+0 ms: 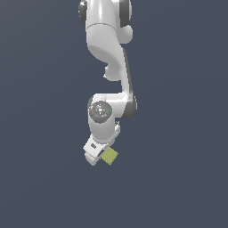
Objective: Pick up the object and move it to a goal position.
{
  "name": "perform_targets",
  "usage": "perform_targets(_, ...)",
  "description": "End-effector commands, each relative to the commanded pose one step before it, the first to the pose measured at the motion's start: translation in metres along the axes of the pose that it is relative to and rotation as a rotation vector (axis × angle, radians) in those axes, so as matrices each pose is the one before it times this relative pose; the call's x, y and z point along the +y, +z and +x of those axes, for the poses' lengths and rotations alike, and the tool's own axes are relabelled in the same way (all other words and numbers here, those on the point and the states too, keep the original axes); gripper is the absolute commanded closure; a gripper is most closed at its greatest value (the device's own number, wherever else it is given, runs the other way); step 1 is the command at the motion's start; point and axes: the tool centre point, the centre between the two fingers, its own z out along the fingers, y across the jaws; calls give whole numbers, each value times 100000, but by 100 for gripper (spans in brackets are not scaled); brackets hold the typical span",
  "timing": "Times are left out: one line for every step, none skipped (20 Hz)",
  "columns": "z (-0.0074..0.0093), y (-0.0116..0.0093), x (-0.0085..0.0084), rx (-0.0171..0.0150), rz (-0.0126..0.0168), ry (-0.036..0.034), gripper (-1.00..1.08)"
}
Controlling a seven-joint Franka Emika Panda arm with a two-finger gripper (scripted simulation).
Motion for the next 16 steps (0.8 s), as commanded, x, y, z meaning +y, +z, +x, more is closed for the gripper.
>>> perform_targets(12, 200, 166, 114, -17, -1692, -92)
perform_targets(-5, 45, 32, 16, 5, -316, -92)
perform_targets(0, 27, 17, 10, 3, -195, -92)
perform_targets(2, 9, 4, 4, 1, -69, -92)
perform_targets(-28, -27, -37, -51, 32, 449, -92)
perform_targets(-2, 40, 1, 0, 0, 0, -92)
perform_targets(-7, 118, 3, 0, 0, 0, -92)
perform_targets(-12, 196, 5, 0, 0, 0, -92)
perform_targets(24, 269, -20, 4, -6, -69, -92)
perform_targets(-23, 351, 7, 0, 0, 0, -92)
perform_targets(12, 422, -19, 4, -6, -69, -92)
perform_targets(-35, 501, 6, 0, 0, 0, -92)
perform_targets(17, 567, -31, 4, -8, -97, -92)
perform_targets(-4, 613, -21, 3, -6, -69, -92)
perform_targets(1, 542, -21, 3, -6, -69, -92)
perform_targets(-32, 461, 6, 0, 0, 0, -92)
